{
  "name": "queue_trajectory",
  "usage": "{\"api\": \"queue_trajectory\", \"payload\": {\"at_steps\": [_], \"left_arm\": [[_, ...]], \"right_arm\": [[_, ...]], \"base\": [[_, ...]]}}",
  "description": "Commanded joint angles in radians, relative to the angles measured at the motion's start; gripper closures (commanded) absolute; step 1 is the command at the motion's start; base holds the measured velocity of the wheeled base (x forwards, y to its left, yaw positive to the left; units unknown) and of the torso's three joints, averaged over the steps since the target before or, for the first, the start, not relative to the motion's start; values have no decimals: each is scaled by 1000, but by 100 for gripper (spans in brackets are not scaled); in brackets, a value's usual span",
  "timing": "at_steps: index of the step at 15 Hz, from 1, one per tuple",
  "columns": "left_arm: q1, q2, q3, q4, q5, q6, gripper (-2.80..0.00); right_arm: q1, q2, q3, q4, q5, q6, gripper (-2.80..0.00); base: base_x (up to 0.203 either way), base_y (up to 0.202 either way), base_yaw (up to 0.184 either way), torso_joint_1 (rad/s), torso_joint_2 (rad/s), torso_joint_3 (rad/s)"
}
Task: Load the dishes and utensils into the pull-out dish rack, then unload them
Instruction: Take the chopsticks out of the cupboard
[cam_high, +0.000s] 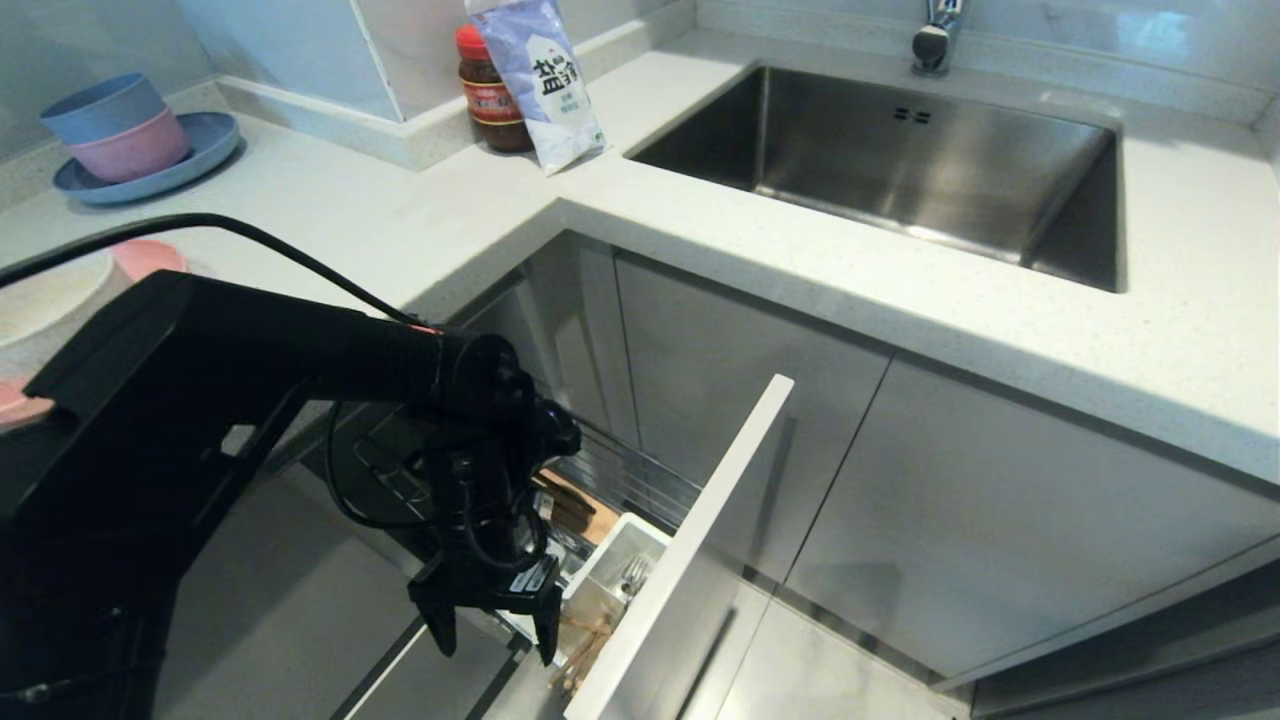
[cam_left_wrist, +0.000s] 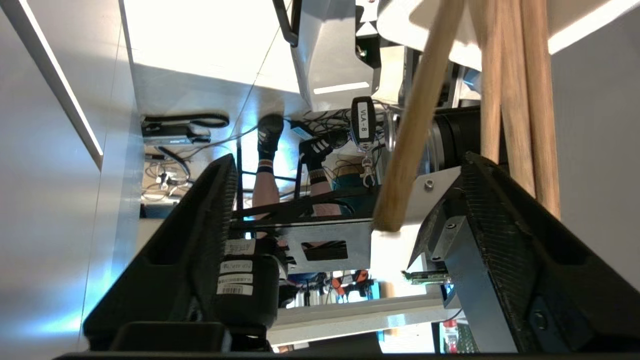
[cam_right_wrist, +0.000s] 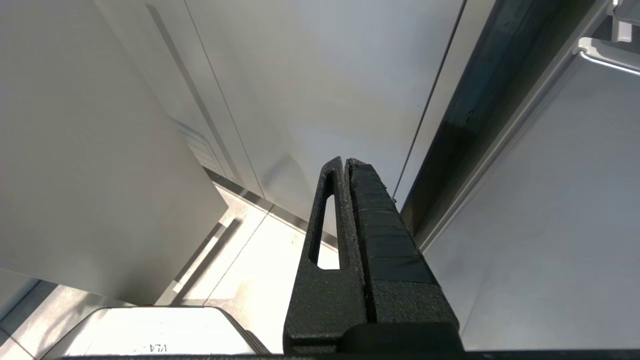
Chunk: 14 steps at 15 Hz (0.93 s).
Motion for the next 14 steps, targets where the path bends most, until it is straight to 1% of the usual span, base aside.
{"api": "queue_trajectory", "payload": {"at_steps": [1, 7, 11, 14], "left_arm": [[-1, 25, -3, 5, 0, -4, -280], [-1, 49, -3, 10, 3, -4, -280], [-3, 54, 3, 39, 5, -2, -280], [-3, 62, 10, 39, 23, -2, -280]], "right_arm": [[0, -3, 2, 0, 0, 0, 0], [0, -3, 2, 0, 0, 0, 0], [0, -3, 2, 0, 0, 0, 0], [0, -3, 2, 0, 0, 0, 0]], "base": [[0, 0, 0, 0, 0, 0], [0, 0, 0, 0, 0, 0], [0, 0, 0, 0, 0, 0], [0, 0, 0, 0, 0, 0]]}}
